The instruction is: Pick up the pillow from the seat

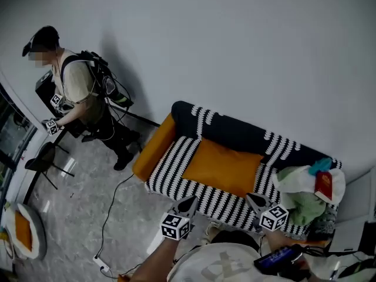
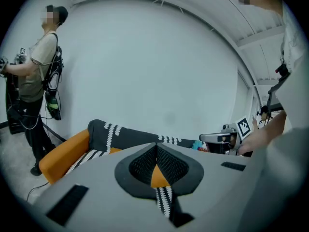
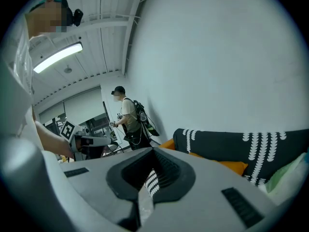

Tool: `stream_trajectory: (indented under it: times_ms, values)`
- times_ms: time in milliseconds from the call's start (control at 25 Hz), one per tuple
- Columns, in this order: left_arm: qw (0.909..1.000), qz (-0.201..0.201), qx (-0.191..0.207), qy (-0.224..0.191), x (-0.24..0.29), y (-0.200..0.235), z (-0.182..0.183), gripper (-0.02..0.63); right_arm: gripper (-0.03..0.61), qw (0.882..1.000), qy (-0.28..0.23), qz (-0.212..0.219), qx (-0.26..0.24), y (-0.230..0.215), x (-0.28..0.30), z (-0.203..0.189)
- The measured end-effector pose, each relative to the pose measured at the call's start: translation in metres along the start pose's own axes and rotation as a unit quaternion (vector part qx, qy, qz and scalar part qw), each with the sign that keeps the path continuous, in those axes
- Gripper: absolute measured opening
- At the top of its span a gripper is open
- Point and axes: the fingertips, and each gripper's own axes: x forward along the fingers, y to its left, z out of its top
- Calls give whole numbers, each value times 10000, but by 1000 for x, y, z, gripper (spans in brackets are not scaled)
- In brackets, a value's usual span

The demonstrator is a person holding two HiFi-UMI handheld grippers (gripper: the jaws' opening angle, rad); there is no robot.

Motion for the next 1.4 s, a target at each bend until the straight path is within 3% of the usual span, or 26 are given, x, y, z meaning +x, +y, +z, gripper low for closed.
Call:
stream_trajectory:
  times_ms: [320, 640, 1000, 1400]
  values:
    - [9999, 50, -45, 139, 46, 56, 28, 9, 14, 10000, 52, -27, 73, -36, 60, 30]
    - [9992, -36, -1, 402, 155, 76, 48, 9, 14, 9996, 96, -174, 216, -139, 96, 50]
    - [9977, -134, -86, 663, 179, 115, 59, 9, 14, 9977, 198, -458, 456, -155, 124, 48]
    - [9911, -644, 50, 1162, 219, 159, 52, 9, 14, 9905, 203, -1164, 705, -179, 148, 45]
